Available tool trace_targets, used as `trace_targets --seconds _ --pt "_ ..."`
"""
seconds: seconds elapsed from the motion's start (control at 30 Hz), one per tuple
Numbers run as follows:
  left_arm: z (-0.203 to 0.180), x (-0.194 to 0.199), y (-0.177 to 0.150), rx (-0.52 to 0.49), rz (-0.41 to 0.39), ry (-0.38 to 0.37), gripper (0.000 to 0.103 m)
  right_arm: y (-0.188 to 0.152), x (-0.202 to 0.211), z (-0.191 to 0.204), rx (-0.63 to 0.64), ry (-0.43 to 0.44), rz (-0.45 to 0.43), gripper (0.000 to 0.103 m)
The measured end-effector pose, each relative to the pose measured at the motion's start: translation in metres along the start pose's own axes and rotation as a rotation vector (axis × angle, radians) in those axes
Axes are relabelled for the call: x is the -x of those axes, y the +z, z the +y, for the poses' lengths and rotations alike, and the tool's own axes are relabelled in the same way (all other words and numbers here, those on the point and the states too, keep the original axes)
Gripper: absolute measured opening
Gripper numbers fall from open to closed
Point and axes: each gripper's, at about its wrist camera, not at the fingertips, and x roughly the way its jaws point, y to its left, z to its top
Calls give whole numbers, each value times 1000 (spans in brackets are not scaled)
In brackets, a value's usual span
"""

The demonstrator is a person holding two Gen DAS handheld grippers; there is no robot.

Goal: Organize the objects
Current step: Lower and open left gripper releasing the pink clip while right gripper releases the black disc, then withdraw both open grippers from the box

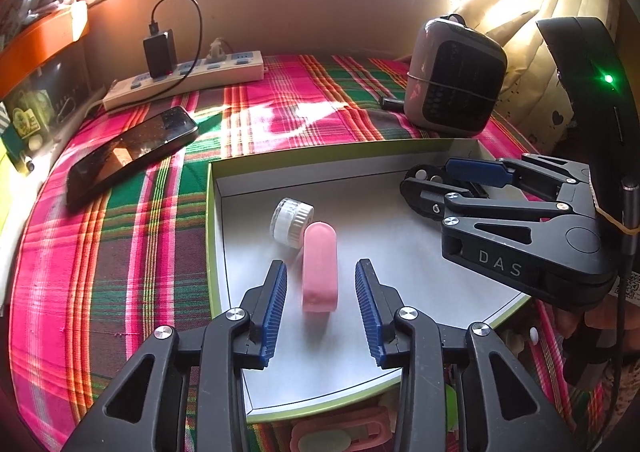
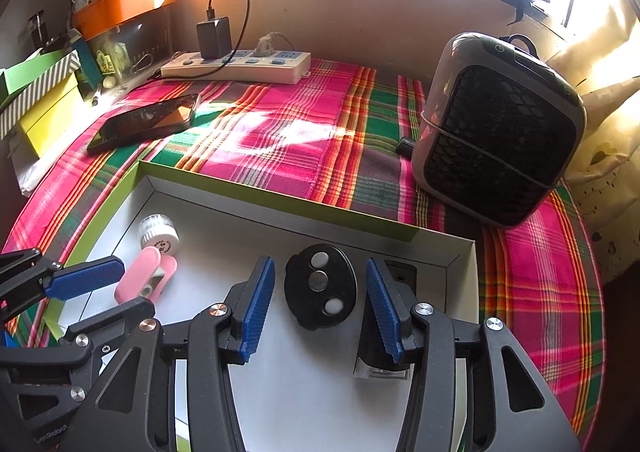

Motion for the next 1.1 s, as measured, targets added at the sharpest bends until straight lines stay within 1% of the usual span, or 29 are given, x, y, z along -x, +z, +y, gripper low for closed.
trace_targets --seconds 0.23,0.57,1.0,1.1 --pt "0 10 -1 4 -20 -4 36 -4 16 -2 -32 5 -33 52" --pt "3 32 -7 9 -65 8 36 -14 45 -5 -70 4 -80 53" --pt "16 61 -30 30 -90 15 37 -43 83 -12 -106 -20 -125 53" --pt "20 67 -35 42 -99 5 37 -52 91 -14 -111 -29 -131 53"
